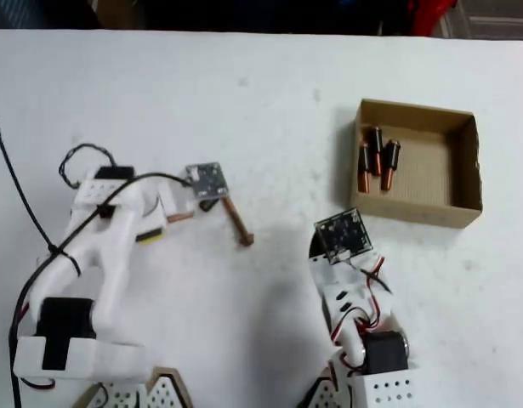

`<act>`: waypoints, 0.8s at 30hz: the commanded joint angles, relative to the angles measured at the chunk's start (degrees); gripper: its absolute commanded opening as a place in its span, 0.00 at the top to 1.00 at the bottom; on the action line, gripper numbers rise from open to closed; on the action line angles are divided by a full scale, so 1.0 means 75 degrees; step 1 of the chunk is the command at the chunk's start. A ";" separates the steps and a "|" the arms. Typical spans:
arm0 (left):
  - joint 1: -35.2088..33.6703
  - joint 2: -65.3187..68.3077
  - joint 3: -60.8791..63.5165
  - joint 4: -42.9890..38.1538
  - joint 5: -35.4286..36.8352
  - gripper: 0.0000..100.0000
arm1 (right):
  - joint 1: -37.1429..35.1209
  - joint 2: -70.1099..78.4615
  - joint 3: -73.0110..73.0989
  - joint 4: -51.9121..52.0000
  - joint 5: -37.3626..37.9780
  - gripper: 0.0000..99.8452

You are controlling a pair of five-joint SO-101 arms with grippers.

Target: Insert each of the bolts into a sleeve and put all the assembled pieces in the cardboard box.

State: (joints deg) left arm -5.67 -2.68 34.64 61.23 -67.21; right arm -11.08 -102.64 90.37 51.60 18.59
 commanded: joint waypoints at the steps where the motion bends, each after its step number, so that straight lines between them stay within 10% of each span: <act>1: -0.0076 -0.0416 0.0293 -0.0656 -0.0399 0.98 | 0.0076 -0.0076 -0.0047 -0.0170 -0.0012 0.98; 24: -0.0768 -0.0428 0.0445 -0.1207 -0.1160 0.85 | 0.0064 -0.0076 -0.0047 -0.0158 0.0000 0.98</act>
State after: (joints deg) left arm -9.27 -2.86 38.33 55.78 -75.12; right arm -11.08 -102.64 90.37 51.60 18.59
